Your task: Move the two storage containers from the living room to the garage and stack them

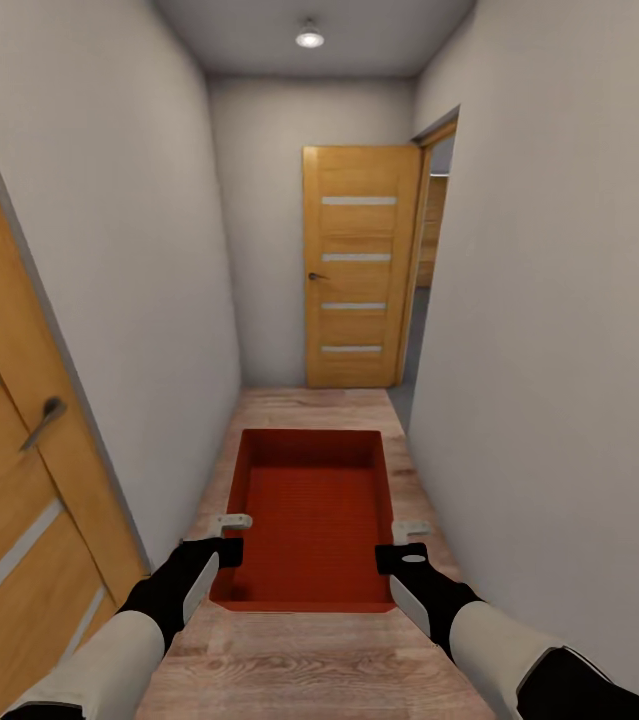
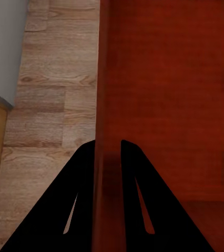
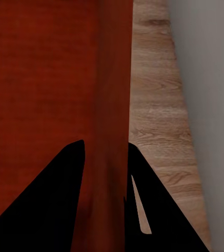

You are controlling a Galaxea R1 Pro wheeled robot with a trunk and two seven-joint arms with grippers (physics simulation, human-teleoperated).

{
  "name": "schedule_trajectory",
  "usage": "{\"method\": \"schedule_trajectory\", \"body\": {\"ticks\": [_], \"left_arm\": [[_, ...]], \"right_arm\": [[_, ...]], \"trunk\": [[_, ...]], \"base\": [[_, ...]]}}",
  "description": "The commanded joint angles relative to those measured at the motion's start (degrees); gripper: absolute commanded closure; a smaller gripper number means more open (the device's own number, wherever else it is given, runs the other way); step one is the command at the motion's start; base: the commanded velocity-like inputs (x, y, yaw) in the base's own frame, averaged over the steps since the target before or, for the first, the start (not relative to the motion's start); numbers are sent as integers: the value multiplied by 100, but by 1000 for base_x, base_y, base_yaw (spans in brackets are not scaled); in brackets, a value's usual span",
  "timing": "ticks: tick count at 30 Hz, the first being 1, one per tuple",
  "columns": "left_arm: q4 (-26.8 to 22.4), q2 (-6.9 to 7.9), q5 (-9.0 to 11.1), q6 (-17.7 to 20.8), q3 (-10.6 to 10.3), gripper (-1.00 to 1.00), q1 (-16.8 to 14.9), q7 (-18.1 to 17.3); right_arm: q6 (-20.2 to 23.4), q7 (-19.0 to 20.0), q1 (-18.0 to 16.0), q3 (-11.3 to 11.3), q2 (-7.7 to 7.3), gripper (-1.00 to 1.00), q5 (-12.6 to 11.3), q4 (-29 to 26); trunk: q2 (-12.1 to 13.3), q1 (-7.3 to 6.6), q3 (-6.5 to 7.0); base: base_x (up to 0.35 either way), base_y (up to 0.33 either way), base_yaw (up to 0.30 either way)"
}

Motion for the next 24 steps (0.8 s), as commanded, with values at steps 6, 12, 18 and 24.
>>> {"method": "schedule_trajectory", "body": {"ticks": [6, 12, 18, 24], "left_arm": [[-2, -33, -61, 44, 94, 100, -1, 70], [-2, -33, -64, 44, 88, 100, -1, 70], [-2, -33, -78, 41, 88, 100, -1, 70], [-2, -33, -82, 35, 87, 100, -1, 70]], "right_arm": [[-35, -483, -7, -144, 20, 100, 143, -22], [-36, -483, -7, -142, 19, 100, 144, -22], [-40, -489, -7, -143, 20, 100, 144, -22], [-28, -492, -7, -141, 20, 100, 139, -22]], "trunk": [[-13, 7, -12], [-13, 7, -12], [-13, 7, -12], [-13, 7, -12]], "base": [[323, 99, 0], [323, 97, 0], [323, 47, 0], [323, 2, -107]]}}
